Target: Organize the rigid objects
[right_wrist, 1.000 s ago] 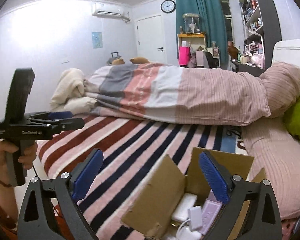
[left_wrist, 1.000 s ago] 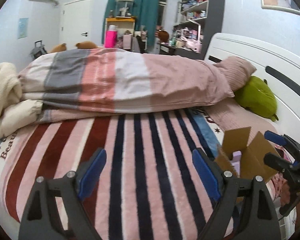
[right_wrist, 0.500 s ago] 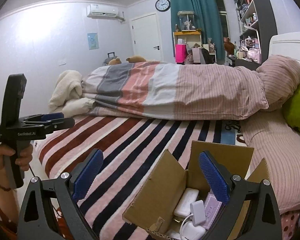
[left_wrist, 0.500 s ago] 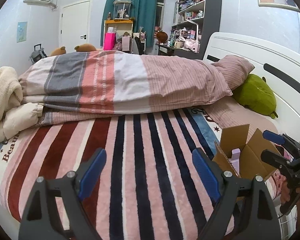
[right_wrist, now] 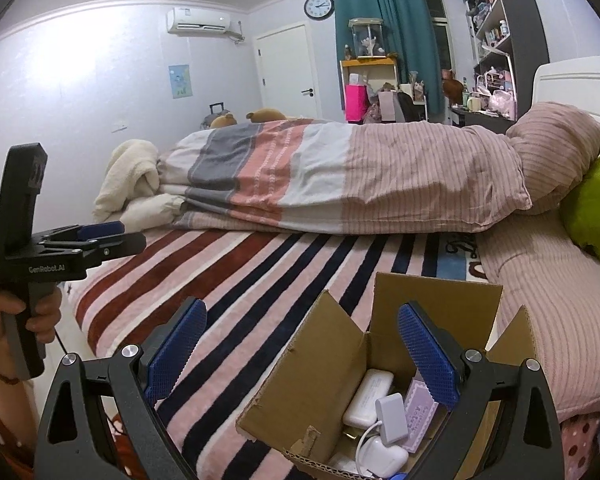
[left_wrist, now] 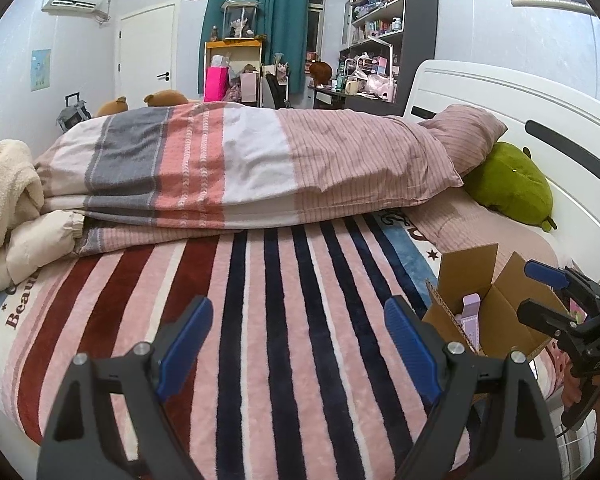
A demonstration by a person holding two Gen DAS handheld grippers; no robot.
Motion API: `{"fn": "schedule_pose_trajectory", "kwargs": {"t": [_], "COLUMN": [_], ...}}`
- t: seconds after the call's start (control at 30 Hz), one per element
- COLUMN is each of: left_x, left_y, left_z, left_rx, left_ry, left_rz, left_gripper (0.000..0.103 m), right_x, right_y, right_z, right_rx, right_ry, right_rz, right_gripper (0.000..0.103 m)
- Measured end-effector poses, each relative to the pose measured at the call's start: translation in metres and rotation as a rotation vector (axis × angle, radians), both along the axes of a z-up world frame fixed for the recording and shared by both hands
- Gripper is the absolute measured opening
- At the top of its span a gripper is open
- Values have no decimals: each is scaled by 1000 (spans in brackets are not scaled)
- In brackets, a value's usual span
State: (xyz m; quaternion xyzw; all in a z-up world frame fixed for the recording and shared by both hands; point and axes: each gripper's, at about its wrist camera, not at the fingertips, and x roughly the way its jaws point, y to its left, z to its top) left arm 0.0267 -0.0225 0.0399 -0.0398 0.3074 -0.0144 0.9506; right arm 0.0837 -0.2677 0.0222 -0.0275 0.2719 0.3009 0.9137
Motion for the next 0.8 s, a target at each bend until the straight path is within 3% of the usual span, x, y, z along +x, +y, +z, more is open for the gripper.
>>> {"fn": "schedule_pose_trajectory", "kwargs": {"t": [0.8], "left_x": [3], "left_y": [-7], "left_z": [-5], "left_rx": [6], "left_ry": [3], "left_rz": [-31], "left_gripper": [86], "right_x": [-7], "right_y": [-2], "right_z": [-6], "right_rx": [-20], "right_ry": [19], "right_rz": [-57], "right_gripper": [97]}}
